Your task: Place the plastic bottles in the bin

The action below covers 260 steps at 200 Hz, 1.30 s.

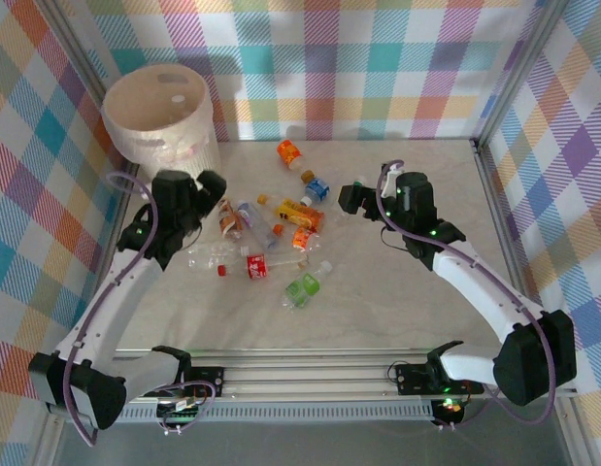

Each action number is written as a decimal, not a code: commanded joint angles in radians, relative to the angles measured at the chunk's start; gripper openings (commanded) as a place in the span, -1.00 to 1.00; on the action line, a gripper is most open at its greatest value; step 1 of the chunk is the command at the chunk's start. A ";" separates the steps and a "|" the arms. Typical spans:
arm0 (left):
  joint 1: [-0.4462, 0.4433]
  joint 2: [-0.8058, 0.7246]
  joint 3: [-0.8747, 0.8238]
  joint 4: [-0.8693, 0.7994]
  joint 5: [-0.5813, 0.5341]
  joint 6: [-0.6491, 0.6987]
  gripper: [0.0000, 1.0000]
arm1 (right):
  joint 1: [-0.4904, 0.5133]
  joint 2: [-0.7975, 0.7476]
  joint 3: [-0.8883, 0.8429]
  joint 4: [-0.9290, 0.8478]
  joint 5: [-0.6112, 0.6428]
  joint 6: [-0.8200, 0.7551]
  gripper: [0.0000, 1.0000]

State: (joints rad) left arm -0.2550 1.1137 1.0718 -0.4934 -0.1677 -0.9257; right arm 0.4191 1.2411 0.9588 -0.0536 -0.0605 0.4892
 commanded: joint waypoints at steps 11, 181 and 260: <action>-0.006 -0.074 -0.152 -0.112 -0.131 -0.234 1.00 | -0.005 0.016 0.011 0.007 -0.035 -0.015 0.99; 0.020 0.249 -0.281 0.048 -0.222 -0.778 1.00 | -0.005 0.042 0.046 -0.060 -0.105 -0.044 0.99; 0.039 0.372 -0.271 0.127 -0.285 -0.792 0.84 | -0.005 0.025 0.047 -0.090 -0.096 -0.061 0.99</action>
State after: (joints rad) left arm -0.2306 1.4731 0.7979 -0.4034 -0.3931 -1.6932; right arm 0.4191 1.2877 0.9710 -0.1310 -0.1474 0.4511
